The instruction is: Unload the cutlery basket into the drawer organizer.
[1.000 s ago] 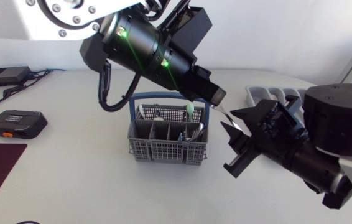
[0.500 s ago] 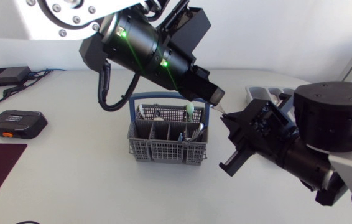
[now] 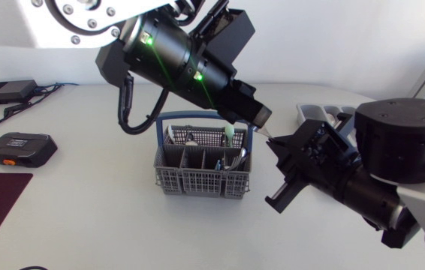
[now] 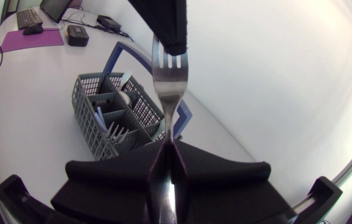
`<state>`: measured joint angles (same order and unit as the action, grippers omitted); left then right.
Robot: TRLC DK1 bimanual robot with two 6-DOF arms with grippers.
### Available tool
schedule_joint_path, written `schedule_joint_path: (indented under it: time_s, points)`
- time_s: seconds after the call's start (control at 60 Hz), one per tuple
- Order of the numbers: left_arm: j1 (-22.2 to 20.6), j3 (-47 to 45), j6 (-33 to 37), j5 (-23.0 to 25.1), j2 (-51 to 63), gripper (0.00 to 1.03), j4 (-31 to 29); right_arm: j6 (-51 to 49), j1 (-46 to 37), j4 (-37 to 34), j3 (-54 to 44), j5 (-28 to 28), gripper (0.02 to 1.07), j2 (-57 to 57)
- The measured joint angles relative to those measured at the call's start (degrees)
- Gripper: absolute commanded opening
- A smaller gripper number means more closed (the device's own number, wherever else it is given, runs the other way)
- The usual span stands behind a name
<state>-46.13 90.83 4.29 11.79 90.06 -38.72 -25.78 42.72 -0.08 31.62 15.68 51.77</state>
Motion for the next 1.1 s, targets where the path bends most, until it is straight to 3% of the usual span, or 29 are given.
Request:
schedule_joint_path:
  time_s: [0.133, 0.35, 0.55, 0.717, 0.883, 1.1]
  points:
    - [0.31, 1.97, -0.02, 0.02, 0.26, 0.69, 0.42, 0.0, 0.0, -0.26, -0.13, -0.48, 0.08, -0.17]
    - [3.04, 6.82, -0.04, 0.0, 0.74, 0.73, 4.85, 0.0, -2.32, -2.91, -2.54, -3.13, 0.08, -2.97]
    - [6.73, 7.87, 0.0, -0.52, 0.74, 0.73, 7.82, -0.04, -15.17, -4.79, -4.04, -11.21, 0.08, -4.46]
    - [8.76, 7.39, 1.44, -2.12, 0.74, 0.73, 9.05, -0.37, -31.21, -2.8, -3.87, -20.22, 0.08, 1.22]
    - [6.03, 2.34, 8.5, -7.1, 0.72, 0.73, 7.67, -0.42, -43.85, -1.09, 0.24, -26.1, 0.08, 12.39]
    - [1.11, -3.8, 16.11, -11.17, 0.68, 0.73, 3.28, -0.39, -54.05, -0.9, 11.23, -28.72, 0.08, 25.35]
